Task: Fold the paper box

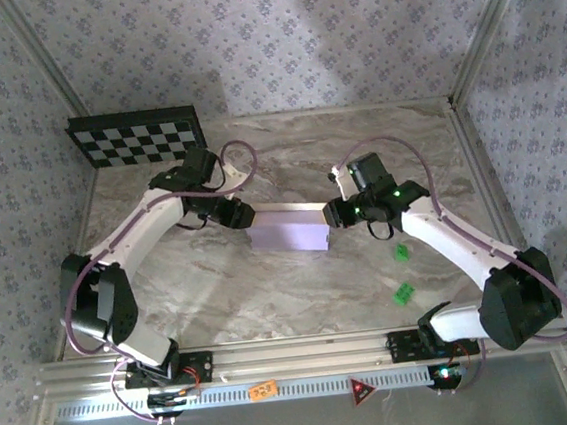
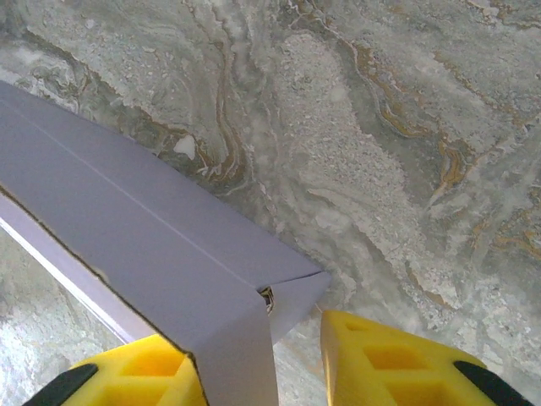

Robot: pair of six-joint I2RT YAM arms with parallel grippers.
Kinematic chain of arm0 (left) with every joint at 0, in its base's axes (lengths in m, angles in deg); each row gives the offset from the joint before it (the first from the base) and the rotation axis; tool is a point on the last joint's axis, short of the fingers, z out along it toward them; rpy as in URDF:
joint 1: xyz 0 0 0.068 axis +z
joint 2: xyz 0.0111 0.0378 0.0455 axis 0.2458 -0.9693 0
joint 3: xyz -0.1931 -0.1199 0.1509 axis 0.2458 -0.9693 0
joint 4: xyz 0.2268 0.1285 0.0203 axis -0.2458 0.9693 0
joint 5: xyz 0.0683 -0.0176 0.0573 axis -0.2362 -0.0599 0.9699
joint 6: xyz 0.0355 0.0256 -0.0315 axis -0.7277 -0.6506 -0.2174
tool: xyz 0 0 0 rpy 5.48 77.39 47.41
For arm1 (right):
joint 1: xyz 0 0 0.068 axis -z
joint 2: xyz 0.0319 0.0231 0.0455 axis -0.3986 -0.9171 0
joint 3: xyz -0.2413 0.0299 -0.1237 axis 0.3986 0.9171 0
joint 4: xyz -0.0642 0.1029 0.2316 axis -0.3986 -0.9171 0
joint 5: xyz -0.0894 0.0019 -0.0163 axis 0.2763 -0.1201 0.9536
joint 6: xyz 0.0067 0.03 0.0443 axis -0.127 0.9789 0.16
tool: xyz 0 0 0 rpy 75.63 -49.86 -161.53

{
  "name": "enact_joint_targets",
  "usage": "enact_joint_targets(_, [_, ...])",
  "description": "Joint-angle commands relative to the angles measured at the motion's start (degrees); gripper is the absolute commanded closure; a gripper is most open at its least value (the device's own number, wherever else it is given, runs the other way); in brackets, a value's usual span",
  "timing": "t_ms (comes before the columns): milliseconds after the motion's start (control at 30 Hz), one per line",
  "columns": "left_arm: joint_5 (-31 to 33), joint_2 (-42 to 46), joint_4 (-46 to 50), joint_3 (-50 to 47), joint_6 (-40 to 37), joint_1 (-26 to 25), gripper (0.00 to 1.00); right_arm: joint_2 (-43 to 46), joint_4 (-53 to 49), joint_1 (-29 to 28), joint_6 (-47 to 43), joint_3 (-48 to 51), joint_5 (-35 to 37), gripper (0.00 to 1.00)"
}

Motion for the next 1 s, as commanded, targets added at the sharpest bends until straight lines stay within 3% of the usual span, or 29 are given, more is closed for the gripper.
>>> enact_joint_targets(0, [1.77,3.69,4.82,-2.8,1.36,-0.59,0.62,-2.53,0.06,-0.08,0.31,-0.18,-1.09,0.65])
enact_joint_targets(233, [-0.66,11.81,6.76,-6.74,3.61,-0.65,0.54,-8.53,1.18,-2.61,-2.81,-4.99,-3.7,0.65])
enact_joint_targets(467, [2.48,15.59,8.74,-2.35,-1.34,-0.68,0.29,-10.52,0.92,-3.07,-4.88,-7.41,-4.29,0.65])
enact_joint_targets(800, [-1.61,5.79,10.62,7.93,-13.22,-4.6,0.17,-9.95,0.98,-3.19,-5.56,-6.73,-4.03,0.65])
enact_joint_targets(967, [-2.11,-1.33,13.08,12.14,-16.1,-7.29,0.16,-9.77,0.79,-3.16,-5.56,-6.82,-3.62,0.65])
